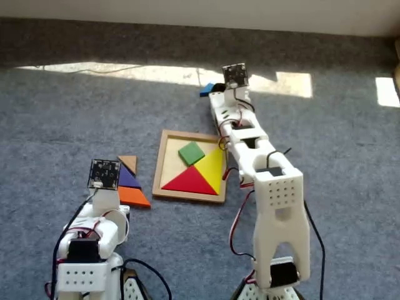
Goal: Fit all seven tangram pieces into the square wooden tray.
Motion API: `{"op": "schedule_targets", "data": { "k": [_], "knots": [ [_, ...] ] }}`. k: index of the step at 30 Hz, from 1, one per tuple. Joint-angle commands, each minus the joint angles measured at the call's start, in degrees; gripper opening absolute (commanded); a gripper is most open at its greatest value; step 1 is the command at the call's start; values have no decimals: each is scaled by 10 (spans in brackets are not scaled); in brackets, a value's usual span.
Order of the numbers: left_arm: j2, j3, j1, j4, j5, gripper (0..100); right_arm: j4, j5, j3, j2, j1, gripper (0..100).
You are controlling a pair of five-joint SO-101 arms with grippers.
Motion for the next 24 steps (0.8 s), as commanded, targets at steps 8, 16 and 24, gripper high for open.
{"op": "schedule_targets", "data": {
  "k": [8,16,24],
  "knots": [
    [-5,15,7,-8,-4,8,-13,0,-33,-15,-13,5],
    [-5,15,7,-8,-4,8,-13,0,-34,7,-16,5],
    [-5,15,7,-8,-4,8,-7,0,-29,6,-13,5]
  ]
}}
